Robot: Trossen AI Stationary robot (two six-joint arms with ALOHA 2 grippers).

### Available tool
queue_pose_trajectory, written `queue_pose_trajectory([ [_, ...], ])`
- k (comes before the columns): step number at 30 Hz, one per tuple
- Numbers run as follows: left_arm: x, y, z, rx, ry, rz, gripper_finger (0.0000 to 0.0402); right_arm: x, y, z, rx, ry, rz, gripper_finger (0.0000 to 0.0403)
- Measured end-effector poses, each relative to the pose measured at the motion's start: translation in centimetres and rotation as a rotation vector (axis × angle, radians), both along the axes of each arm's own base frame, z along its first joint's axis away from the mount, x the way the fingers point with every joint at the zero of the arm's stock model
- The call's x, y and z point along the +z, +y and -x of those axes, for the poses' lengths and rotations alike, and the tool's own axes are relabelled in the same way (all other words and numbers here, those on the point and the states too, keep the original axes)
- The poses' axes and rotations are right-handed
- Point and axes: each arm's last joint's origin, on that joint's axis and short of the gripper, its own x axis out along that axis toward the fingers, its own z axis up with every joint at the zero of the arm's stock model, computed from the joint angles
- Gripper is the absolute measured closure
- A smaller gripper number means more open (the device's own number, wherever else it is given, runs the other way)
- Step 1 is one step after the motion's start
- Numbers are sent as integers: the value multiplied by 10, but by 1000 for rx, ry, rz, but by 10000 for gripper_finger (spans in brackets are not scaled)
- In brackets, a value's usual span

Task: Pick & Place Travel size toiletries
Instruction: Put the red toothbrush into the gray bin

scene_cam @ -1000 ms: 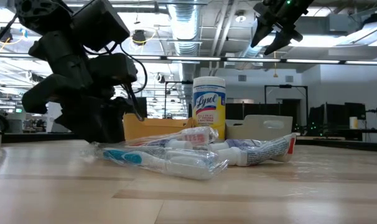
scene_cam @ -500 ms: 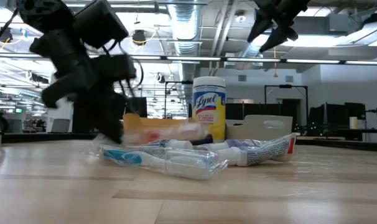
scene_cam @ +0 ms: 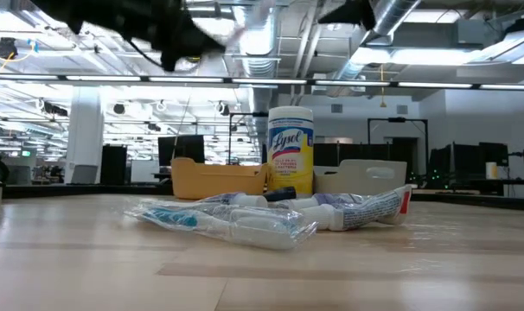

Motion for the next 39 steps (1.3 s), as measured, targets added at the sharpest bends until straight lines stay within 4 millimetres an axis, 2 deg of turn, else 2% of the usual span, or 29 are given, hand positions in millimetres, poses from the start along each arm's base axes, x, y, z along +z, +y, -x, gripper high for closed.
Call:
queue_pose_trajectory([
  [3,23,3,7,14,-176,-7,385,0,2,-10,15,-38,8,101],
  [6,33,4,10,17,-266,-11,385,-4,3,-24,33,-77,14,101],
  [11,35,3,1,12,-305,-11,385,-11,5,-52,156,-166,2,101],
  [17,40,3,-15,-15,-309,-16,385,-24,3,-80,231,-189,-52,101],
  [23,34,3,-29,-19,-272,-17,385,-16,1,-100,299,-198,-45,101],
  [28,31,3,-33,-42,-263,-13,385,-13,0,-109,320,-193,-33,104],
  [32,31,3,-33,-41,-267,-15,384,-8,0,-110,321,-168,-29,147],
  [39,33,5,-33,-20,-280,-19,383,-10,0,-110,329,-139,6,301],
])
